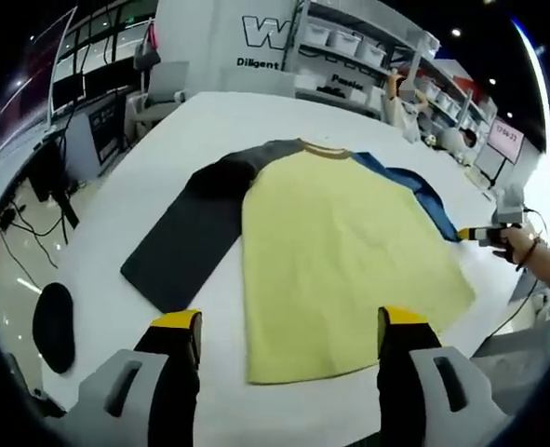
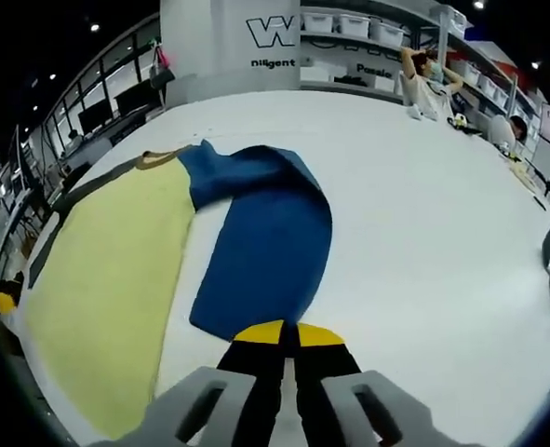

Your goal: Fold the garment on the visible template until the final outline fits inside the template.

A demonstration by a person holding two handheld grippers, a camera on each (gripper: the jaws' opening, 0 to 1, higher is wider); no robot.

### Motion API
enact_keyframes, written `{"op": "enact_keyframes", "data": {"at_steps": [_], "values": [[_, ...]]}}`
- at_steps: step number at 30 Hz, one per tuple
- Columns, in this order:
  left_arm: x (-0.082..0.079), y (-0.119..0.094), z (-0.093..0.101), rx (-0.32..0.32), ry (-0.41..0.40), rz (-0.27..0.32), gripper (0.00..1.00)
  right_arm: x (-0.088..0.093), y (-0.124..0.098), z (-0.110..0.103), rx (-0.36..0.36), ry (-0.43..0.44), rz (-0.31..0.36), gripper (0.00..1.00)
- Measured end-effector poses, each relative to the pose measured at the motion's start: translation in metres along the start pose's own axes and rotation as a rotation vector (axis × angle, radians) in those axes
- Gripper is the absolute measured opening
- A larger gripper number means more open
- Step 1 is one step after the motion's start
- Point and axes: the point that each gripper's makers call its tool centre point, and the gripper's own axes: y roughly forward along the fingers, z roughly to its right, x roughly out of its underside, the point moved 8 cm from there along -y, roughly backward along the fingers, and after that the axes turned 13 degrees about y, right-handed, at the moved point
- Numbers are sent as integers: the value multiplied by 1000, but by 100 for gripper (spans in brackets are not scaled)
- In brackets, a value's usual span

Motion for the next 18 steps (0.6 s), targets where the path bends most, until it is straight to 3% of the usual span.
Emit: {"op": "enact_keyframes", "data": {"at_steps": [6, 18], "values": [[-3, -1, 2, -10, 17, 17, 98, -21, -3, 18, 18, -81, 8, 0], [-11, -3, 5, -6, 41, 39, 99, -62, -2, 46, 46, -231, -16, 0]]}}
